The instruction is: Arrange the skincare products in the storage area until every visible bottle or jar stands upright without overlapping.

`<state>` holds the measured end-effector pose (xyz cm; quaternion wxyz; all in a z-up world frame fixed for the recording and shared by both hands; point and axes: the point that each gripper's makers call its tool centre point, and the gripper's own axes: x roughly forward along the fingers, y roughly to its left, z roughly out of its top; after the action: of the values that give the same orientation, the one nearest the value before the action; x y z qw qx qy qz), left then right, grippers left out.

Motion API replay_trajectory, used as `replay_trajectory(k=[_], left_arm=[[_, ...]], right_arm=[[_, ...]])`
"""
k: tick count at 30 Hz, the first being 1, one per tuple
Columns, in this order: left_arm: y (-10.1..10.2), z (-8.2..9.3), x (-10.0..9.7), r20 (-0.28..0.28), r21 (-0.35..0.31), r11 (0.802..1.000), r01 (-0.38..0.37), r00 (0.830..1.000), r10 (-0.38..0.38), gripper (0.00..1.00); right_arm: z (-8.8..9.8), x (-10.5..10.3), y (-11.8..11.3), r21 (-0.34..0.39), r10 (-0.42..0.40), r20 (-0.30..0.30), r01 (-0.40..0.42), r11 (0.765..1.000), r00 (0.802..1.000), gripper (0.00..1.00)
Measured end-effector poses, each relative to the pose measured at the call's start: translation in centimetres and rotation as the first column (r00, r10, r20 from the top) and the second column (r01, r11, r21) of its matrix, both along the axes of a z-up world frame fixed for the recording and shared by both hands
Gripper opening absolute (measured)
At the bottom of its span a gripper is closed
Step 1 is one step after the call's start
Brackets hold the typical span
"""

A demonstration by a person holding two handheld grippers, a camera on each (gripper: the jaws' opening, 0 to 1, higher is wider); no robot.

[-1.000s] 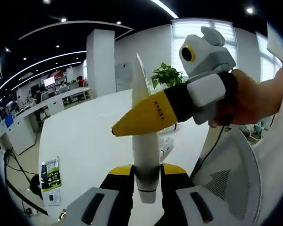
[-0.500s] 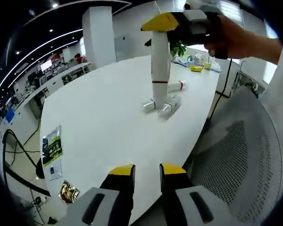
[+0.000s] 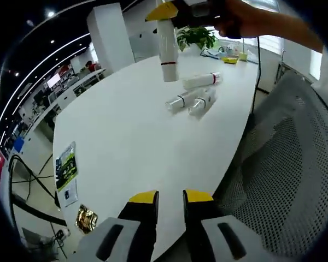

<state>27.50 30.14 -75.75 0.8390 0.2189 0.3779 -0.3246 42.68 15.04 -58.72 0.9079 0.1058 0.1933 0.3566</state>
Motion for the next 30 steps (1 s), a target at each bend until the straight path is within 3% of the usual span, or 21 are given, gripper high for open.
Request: replay_trajectory(k=[10,21,27,30], left_arm=[[1.2,-1.0,-0.1,-0.03,0.045,0.998,-0.036,0.999,0.037,0.18],[1.9,-1.3,-0.2,-0.05,0.051,0.996,-0.076,0.996,0.079,0.16],[2.2,-1.4,-0.2,-0.059,0.056,0.994,-0.092,0.994,0.096,0.16],[2.1,-1.4,-0.2,-0.055,0.055,0.994,-0.093,0.994,0.096,0.16]], right_arm=[[-0.9,5.3,-0.3,-0.047,-0.021,0.024,0.022,0.999,1.0,0.34],[-2.7,9.7,0.6,-0.09,-0.02,0.017,0.021,0.996,1.0,0.34],[-3.0,12.2,0.4,-0.117,-0.039,0.027,0.041,0.992,0.999,0.34],[-4.1,14.2,-0.1,-0.141,-0.053,0.023,0.056,0.989,0.998,0.34]])
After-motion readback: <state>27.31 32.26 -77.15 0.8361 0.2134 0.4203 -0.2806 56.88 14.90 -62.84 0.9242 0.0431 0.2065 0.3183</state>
